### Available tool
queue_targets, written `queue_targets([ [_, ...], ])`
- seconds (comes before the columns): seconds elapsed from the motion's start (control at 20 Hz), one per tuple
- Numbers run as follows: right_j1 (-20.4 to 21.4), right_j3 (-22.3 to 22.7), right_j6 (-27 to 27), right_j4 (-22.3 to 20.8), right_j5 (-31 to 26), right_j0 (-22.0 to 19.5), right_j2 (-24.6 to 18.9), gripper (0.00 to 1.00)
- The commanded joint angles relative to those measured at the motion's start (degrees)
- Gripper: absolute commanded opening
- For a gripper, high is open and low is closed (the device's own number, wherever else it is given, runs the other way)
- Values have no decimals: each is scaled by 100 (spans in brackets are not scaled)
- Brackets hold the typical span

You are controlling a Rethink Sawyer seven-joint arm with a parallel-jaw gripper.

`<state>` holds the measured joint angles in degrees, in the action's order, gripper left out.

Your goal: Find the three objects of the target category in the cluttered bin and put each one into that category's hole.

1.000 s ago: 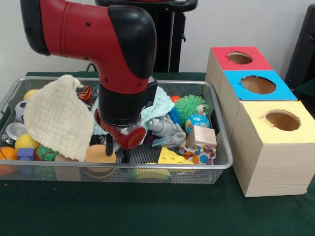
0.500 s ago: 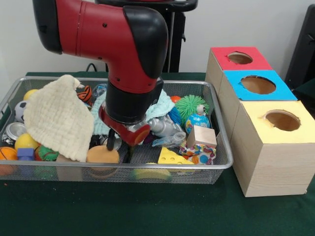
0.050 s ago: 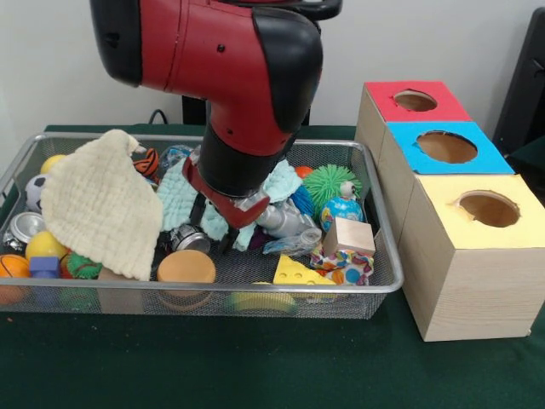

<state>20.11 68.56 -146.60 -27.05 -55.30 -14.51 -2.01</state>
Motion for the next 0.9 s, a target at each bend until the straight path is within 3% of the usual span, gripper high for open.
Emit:
queue_targets([
  [0.05, 36, -239, 1111, -478, -575, 92, 16, 100],
  [0.5, -132, -500, 944, -501, -629, 201, -97, 100],
  [0.9, -318, -970, 1370, -286, -1031, 77, -386, 100],
])
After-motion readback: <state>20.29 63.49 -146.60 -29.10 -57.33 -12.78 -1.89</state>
